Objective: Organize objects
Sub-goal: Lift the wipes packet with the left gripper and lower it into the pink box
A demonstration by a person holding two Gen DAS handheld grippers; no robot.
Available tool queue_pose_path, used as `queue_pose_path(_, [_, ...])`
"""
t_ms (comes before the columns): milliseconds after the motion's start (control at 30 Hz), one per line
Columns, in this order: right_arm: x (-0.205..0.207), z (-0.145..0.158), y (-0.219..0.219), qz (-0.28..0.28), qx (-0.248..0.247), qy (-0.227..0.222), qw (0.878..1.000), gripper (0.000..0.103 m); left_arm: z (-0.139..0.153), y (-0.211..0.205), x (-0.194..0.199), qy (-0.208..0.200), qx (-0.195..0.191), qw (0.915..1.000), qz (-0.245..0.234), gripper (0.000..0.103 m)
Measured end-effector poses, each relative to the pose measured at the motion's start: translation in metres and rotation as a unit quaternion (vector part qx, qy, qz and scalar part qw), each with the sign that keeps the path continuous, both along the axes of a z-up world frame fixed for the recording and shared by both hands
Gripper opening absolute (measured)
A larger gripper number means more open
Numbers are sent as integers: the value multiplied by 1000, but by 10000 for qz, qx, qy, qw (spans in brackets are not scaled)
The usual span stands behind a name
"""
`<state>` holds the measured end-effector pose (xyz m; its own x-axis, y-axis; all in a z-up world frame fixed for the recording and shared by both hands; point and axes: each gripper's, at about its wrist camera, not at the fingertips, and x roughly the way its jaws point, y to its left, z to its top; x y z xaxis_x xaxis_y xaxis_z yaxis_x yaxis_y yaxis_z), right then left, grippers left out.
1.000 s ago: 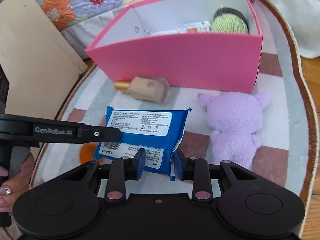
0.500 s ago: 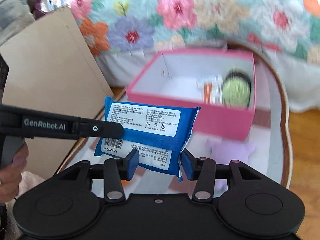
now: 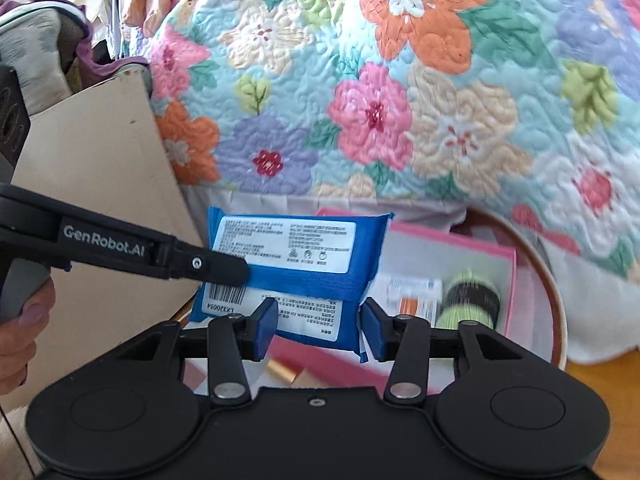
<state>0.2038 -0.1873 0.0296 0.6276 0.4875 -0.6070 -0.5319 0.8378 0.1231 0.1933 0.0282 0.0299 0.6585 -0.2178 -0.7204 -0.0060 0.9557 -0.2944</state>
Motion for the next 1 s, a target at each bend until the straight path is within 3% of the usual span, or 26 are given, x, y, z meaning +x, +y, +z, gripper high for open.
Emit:
queue_pose_path(133, [40,-16,0,39,-45,135,9999,33,-18,6,46,387,-86,9992,88,25])
queue_pose_path(300, [82,-56,-5,-37,77,810,9967,30,-62,2,93,1048,130,9944,-67,25])
queue_pose_path(467, [105,-98,-2,-120,258,1448,9891,29,-97,6,115,1402,372,9893,-161,25])
queue_pose_path(700, [120,-129,0,-341,620,2126,9746,29,-117,1,131,1603,815,9832,-312,26])
queue_pose_path(1000, [118,-148,11,-605,652,2277,9697,29,-132,5,141,1753,956,9789,-425,27])
